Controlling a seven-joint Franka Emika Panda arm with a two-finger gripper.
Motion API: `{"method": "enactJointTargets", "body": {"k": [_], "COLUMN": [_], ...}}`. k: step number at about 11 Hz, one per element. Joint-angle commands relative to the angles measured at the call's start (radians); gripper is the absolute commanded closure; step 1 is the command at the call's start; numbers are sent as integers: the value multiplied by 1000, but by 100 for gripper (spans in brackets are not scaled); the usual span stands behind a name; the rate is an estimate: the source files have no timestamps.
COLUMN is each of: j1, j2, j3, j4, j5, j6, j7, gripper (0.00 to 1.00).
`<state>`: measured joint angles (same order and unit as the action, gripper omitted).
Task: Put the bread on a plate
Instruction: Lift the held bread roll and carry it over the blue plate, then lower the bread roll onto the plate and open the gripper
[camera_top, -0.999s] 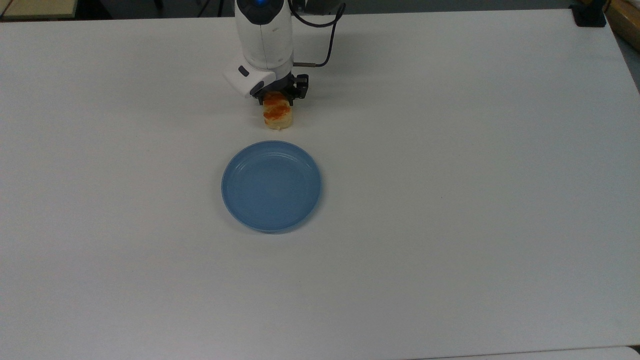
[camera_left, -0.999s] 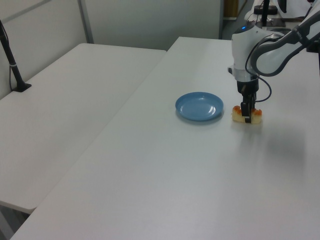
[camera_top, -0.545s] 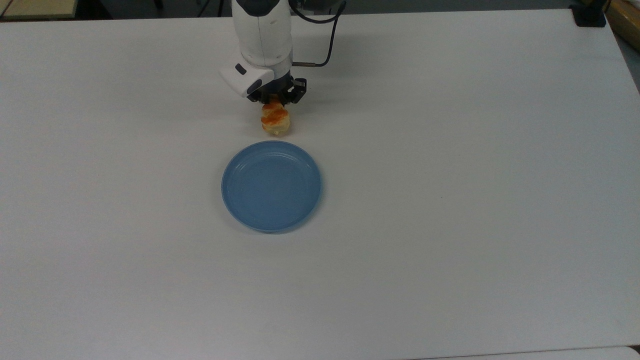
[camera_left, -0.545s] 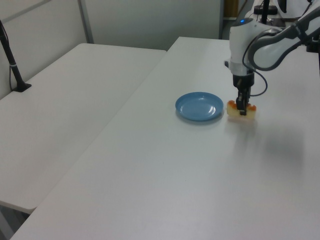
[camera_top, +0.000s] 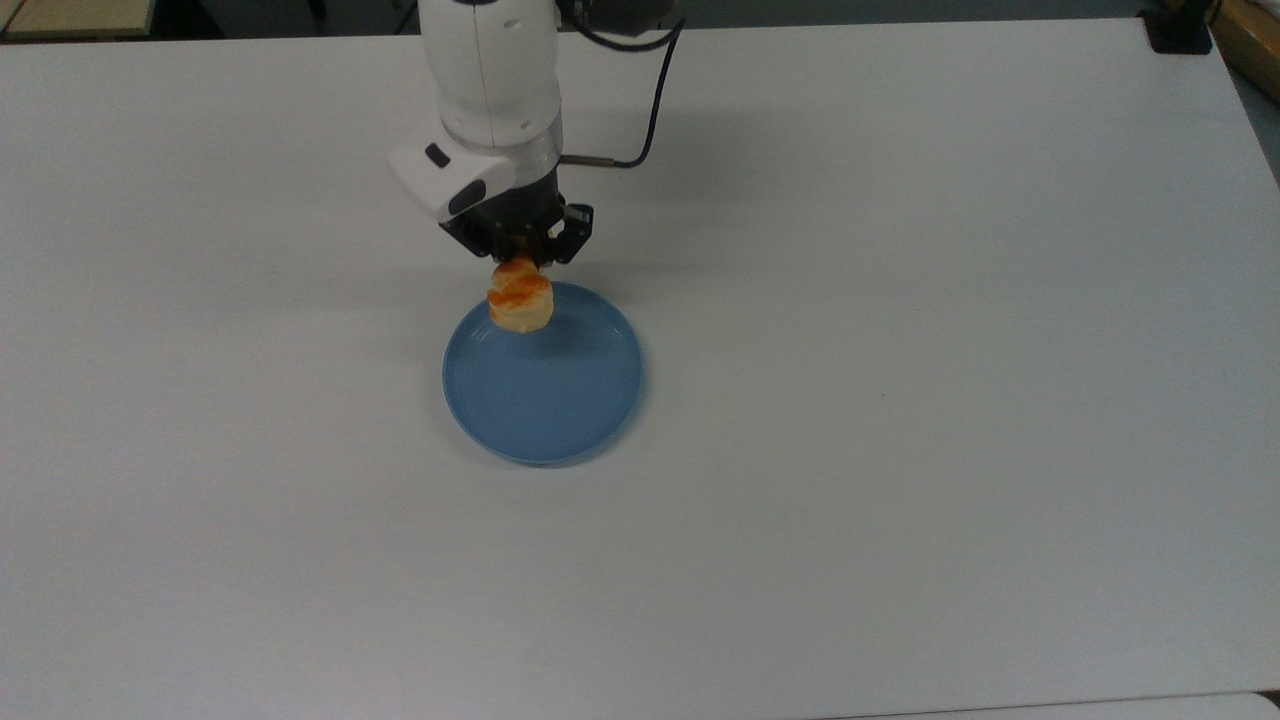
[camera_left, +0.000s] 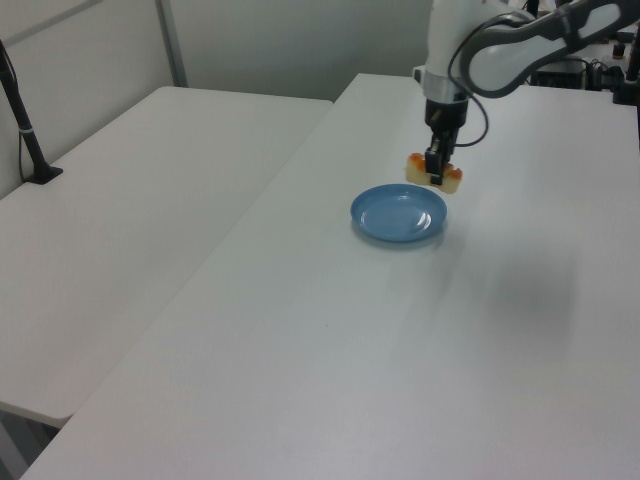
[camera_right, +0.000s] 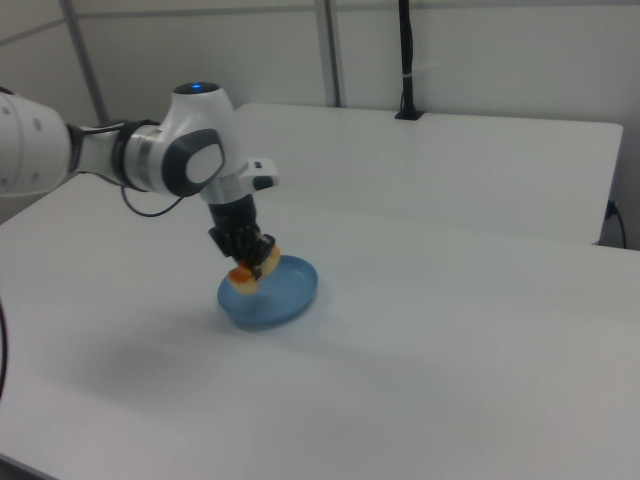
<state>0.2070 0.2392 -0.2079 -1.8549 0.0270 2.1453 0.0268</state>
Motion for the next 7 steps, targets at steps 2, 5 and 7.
{"method": "enactJointTargets", "body": {"k": [2,5,7], "j1": [-12,-5,-5], "j2": [202,255,262], "j3": [-2,-2,-2], "j4": [224,218,217], "j5": [40,33,33], "j6": [-12,27,28], "j7": [30,32,48], "gripper": [82,72,43]}}
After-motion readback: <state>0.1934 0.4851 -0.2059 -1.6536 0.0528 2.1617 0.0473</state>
